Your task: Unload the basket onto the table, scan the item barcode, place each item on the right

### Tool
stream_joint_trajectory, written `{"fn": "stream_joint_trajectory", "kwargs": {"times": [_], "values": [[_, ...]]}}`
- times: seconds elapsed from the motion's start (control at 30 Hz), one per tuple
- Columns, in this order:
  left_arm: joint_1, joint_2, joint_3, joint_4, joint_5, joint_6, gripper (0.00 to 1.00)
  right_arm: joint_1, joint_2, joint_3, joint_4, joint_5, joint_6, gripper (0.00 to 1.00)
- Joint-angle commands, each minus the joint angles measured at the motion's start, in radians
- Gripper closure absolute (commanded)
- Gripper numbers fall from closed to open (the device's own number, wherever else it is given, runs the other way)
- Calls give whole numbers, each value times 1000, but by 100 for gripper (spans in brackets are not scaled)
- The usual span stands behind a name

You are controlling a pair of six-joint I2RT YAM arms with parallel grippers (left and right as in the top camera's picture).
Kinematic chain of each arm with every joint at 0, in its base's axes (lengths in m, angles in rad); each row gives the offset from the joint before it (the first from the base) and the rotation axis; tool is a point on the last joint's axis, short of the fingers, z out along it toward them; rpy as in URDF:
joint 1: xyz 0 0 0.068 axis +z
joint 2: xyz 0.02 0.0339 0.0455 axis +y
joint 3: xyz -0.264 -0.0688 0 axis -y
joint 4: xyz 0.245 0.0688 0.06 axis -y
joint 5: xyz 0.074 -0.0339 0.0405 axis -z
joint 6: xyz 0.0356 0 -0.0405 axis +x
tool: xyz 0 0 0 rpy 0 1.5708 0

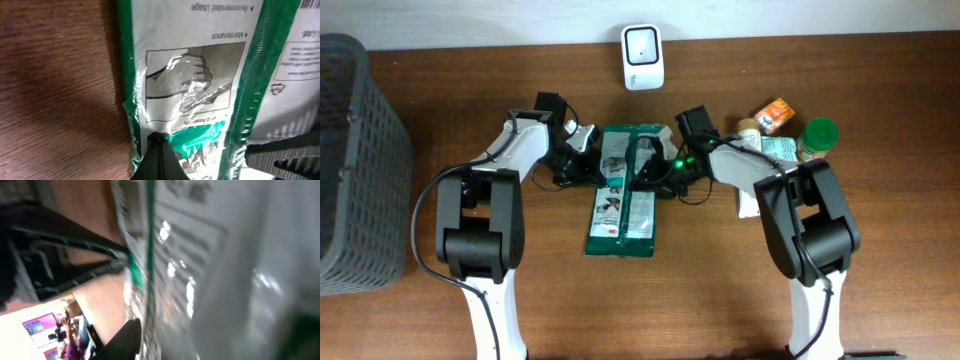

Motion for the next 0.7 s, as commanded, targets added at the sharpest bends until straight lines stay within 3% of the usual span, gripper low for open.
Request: {"fn": "stream_joint_trajectory", "kwargs": {"times": [0.0,0.07,0.2,0.27,0.3,0.33,0.4,0.47,0.6,0.67], "values": [[-11,90,-30,6,-84,-7,100,27,12,3,80,-4,60,77],[-11,90,-30,6,-84,-6,100,31,12,3,85,-4,59,95],[-3,90,-30,9,-85,-6,80,4,-75,3,28,-5,-58,96],[11,90,-30,9,-84,-6,77,-7,-154,3,-32,-5,-191,96],[21,90,-30,9,-84,-6,77,-15,-214,3,-99,-4,-330,96],[30,90,-30,9,-84,-6,82,-22,-272,3,-159,2,-445,96],[40,90,-30,9,-84,-6,85,-35,-333,4,-209,32,-509,96],[55,90,-30,8,-75,-6,96,-69,-400,4,-240,135,-498,96],[55,90,-30,9,-72,-6,100,-70,-328,3,-242,144,-407,96],[55,90,-30,8,-73,-6,100,-79,-288,3,-258,203,-292,90]]}}
